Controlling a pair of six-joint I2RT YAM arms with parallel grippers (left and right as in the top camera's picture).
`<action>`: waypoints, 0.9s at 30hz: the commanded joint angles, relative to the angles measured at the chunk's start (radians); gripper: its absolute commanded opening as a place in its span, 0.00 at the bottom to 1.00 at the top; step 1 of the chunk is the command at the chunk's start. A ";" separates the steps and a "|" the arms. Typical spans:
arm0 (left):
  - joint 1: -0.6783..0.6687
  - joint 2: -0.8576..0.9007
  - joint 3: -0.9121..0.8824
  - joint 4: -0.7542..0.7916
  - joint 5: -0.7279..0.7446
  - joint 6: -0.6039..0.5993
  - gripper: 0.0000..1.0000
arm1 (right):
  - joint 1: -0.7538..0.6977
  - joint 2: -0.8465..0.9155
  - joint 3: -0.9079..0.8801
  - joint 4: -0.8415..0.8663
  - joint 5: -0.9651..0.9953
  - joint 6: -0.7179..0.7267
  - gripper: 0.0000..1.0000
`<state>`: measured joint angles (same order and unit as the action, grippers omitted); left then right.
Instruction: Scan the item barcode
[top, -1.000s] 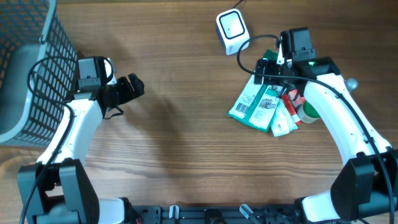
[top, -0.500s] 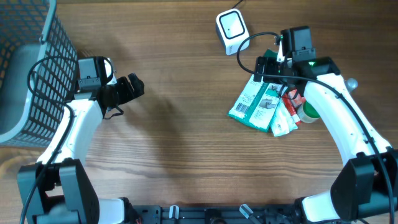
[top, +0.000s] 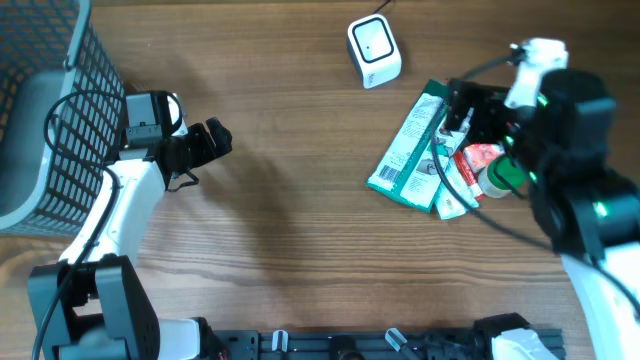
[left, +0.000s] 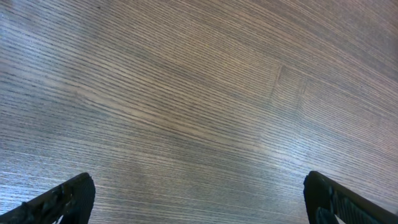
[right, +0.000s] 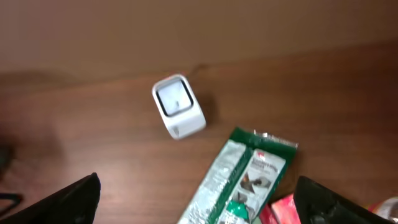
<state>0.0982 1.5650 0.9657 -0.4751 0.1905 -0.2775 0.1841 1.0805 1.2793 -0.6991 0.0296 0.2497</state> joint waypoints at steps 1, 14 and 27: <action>0.005 -0.007 -0.003 0.000 -0.002 0.009 1.00 | 0.001 -0.143 0.003 -0.003 -0.006 0.014 1.00; 0.005 -0.007 -0.003 0.000 -0.002 0.009 1.00 | 0.000 -0.663 -0.188 0.098 0.036 -0.179 1.00; 0.005 -0.007 -0.003 0.000 -0.002 0.009 1.00 | -0.002 -1.031 -0.988 1.185 -0.130 -0.404 1.00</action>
<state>0.0982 1.5650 0.9657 -0.4774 0.1902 -0.2775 0.1841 0.0608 0.4267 0.4088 -0.0437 -0.1165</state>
